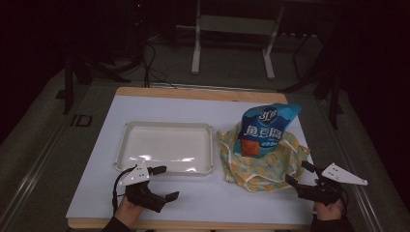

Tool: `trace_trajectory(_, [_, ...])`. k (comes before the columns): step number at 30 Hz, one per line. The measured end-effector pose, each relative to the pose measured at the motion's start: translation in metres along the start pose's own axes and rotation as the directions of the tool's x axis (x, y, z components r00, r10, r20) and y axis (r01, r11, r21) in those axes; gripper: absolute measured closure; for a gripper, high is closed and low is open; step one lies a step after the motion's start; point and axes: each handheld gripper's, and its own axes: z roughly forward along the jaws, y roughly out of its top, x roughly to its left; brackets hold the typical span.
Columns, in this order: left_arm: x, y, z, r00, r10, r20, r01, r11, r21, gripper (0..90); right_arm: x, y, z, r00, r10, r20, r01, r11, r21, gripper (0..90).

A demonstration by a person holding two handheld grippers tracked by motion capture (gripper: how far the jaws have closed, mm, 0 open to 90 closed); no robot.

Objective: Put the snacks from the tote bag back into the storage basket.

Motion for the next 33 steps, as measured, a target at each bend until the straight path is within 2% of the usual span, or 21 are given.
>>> trace_trajectory(3, [0.002,-0.001,-0.006,0.9999,0.003,-0.016,-0.003,1.0000,0.000,0.2,0.000,0.001,0.000,0.9999,-0.001,-0.010,0.001,1.000,0.010,12.7])
trace_trajectory(6, [0.002,-0.002,-0.012,0.9994,0.003,-0.034,-0.003,0.9999,0.016,0.3,-0.001,0.002,-0.001,0.9999,-0.010,0.001,0.010,1.000,0.022,12.4])
trace_trajectory(7, [0.003,0.000,-0.015,0.9994,-0.030,-0.019,0.031,0.9986,0.043,0.3,-0.001,0.002,-0.002,0.9999,-0.013,0.002,0.013,1.000,0.025,12.3])
trace_trajectory(8, [0.002,0.000,-0.016,0.9991,-0.040,-0.017,0.040,0.9983,0.041,0.3,-0.002,0.001,-0.004,0.9999,-0.011,-0.001,0.011,1.000,0.027,12.2])
trace_trajectory(10, [0.001,0.001,-0.019,0.9988,-0.034,-0.035,0.035,0.9981,0.050,0.3,-0.003,0.000,-0.006,0.9999,-0.016,0.001,0.016,1.000,0.027,11.2])
trace_trajectory(11, [0.000,0.002,-0.020,0.9984,-0.018,-0.054,0.021,0.9983,0.055,0.3,-0.002,-0.001,-0.008,0.9997,-0.021,0.008,0.021,0.999,0.029,11.2])
trace_trajectory(12, [0.000,0.002,-0.021,0.9987,-0.016,-0.049,0.019,0.9982,0.057,0.3,-0.002,-0.001,-0.009,0.9997,-0.023,0.011,0.023,0.999,0.037,11.2])
trace_trajectory(15, [0.001,0.003,-0.023,0.9994,-0.033,0.005,0.033,0.9978,0.058,0.2,-0.003,-0.002,-0.011,0.9995,-0.016,-0.028,0.017,0.999,0.039,11.2])
trace_trajectory(20, [0.002,0.004,-0.015,0.9989,-0.031,0.035,0.029,0.9966,0.077,0.3,-0.002,0.000,-0.010,0.9982,-0.013,-0.059,0.017,0.997,0.070,12.7])
trace_trajectory(23, [0.000,0.007,-0.009,0.9994,-0.010,0.034,0.007,0.9967,0.080,0.3,0.001,0.002,-0.011,0.9966,-0.025,-0.078,0.030,0.997,0.066,12.6])
trace_trajectory(27, [0.001,0.014,0.002,0.9988,-0.010,0.049,0.005,0.9959,0.090,0.3,0.002,0.004,-0.007,0.9951,-0.055,-0.082,0.063,0.994,0.090,12.7])
trace_trajectory(33, [0.000,0.027,0.020,0.9974,0.008,0.071,-0.016,0.9947,0.102,0.3,0.002,0.009,-0.006,0.9933,-0.058,-0.100,0.066,0.994,0.085,12.7])
